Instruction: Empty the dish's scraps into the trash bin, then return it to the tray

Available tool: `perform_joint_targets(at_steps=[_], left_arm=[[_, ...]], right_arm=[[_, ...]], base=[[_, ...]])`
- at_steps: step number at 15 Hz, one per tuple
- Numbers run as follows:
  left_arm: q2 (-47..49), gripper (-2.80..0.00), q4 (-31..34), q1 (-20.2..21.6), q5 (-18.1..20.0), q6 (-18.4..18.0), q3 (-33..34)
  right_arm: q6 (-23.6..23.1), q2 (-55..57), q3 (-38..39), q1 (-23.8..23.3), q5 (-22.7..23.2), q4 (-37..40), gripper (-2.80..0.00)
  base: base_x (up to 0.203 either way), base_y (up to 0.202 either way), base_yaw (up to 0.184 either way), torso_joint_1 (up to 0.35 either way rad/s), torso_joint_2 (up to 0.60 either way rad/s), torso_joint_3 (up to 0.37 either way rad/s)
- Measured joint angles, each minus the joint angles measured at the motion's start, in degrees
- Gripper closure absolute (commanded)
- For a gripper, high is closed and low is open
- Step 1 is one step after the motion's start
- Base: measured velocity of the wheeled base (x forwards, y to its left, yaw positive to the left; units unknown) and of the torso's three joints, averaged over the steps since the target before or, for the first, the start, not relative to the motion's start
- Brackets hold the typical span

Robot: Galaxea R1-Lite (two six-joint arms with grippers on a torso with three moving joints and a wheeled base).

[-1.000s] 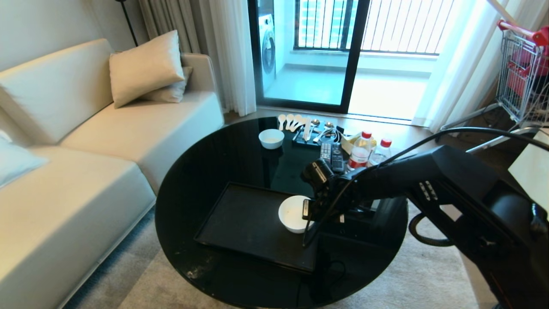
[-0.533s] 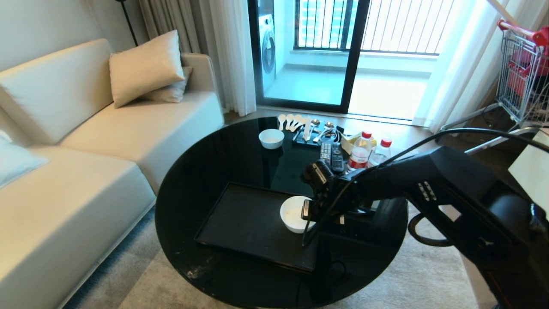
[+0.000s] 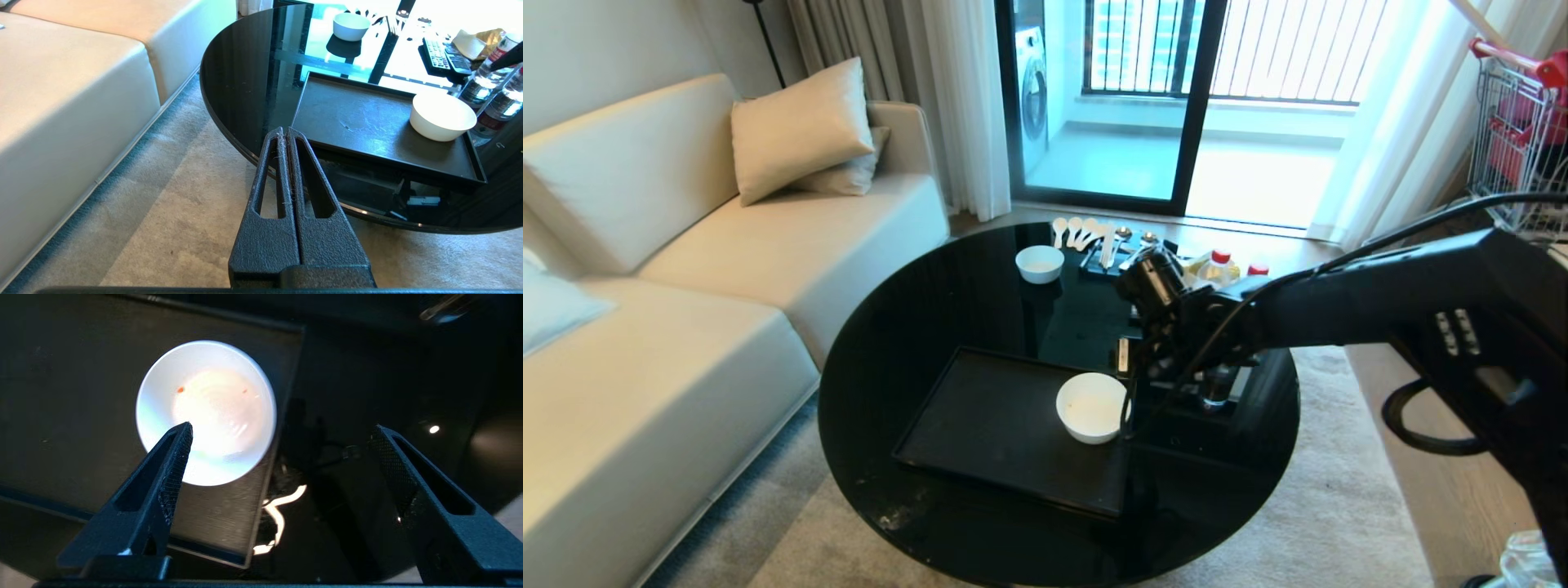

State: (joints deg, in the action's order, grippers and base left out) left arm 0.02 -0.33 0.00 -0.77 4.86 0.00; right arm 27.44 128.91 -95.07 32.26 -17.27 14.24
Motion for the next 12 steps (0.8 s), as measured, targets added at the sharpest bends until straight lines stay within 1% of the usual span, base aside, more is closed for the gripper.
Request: perform_joint_targets(at_steps=[2, 3, 8, 10, 12], left_arm=[[0.00, 0.00, 0.02, 0.00, 0.00, -0.01, 0.00], [0.00, 0.00, 0.00, 0.00, 0.00, -0.04, 0.00], [0.00, 0.00, 0.00, 0.00, 0.00, 0.02, 0.00], [0.00, 0.00, 0.02, 0.00, 0.02, 0.02, 0.00], [0.00, 0.00, 0.01, 0.00, 0.00, -0.02, 0.00]], right_arm=[[-4.89, -4.40, 2.01, -0.63, -1.53, -1.54, -2.80], [-7.07, -6.77, 2.83, -0.89, -1.79, -1.89, 0.00], [-15.47, -17.41, 6.64, -2.47, -2.65, -3.20, 0.00], [-19.23, -20.45, 10.39, -4.19, -4.83, -6.65, 0.00], [-23.41, -23.19, 15.71, -6.89, -5.65, -12.34, 0.00]], base=[[0.000, 0.000, 0.000, 0.000, 0.00, 0.000], [0.000, 0.000, 0.000, 0.000, 0.00, 0.000], [0.000, 0.000, 0.000, 0.000, 0.00, 0.000], [0.000, 0.000, 0.000, 0.000, 0.00, 0.000], [0.000, 0.000, 0.000, 0.000, 0.00, 0.000]])
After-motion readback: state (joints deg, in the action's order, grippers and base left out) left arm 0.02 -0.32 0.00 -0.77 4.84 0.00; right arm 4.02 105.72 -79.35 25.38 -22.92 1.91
